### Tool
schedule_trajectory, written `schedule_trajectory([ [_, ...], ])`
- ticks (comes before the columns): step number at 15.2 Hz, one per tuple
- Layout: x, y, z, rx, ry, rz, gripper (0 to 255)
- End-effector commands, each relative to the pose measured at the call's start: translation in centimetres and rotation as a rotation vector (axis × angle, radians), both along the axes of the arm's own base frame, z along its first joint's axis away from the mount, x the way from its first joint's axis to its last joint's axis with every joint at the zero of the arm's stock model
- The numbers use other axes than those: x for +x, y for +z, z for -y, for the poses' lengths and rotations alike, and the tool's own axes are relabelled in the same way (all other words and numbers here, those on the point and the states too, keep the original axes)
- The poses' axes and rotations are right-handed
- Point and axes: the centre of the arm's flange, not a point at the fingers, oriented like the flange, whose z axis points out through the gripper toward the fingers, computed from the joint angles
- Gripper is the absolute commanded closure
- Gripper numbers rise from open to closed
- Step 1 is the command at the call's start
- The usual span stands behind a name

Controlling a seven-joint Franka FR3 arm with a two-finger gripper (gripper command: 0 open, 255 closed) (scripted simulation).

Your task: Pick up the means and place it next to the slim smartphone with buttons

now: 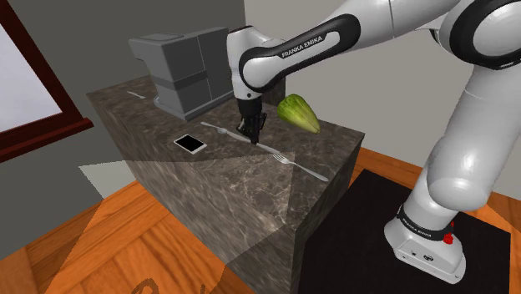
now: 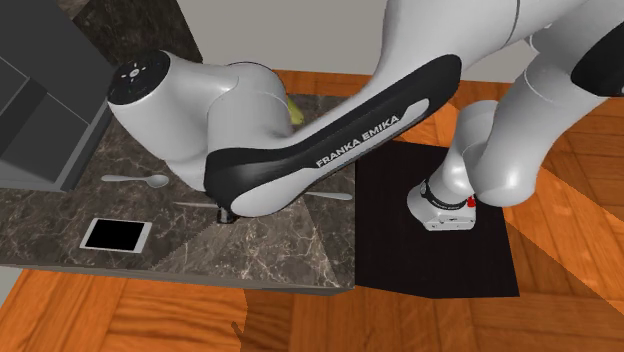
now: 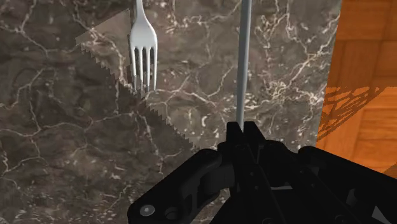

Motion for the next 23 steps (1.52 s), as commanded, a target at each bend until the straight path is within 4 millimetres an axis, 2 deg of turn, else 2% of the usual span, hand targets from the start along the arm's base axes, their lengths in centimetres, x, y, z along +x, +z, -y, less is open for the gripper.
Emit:
schedule_trajectory([
  [1, 1.6, 0.4, -2.0, 0.0, -0.001, -0.001, 255],
  [11, 9.2, 0.8, -12.6, 0.0, -0.001, -0.001, 255],
  [23, 9.2, -5.6, -12.6, 0.0, -0.001, -0.001, 255],
])
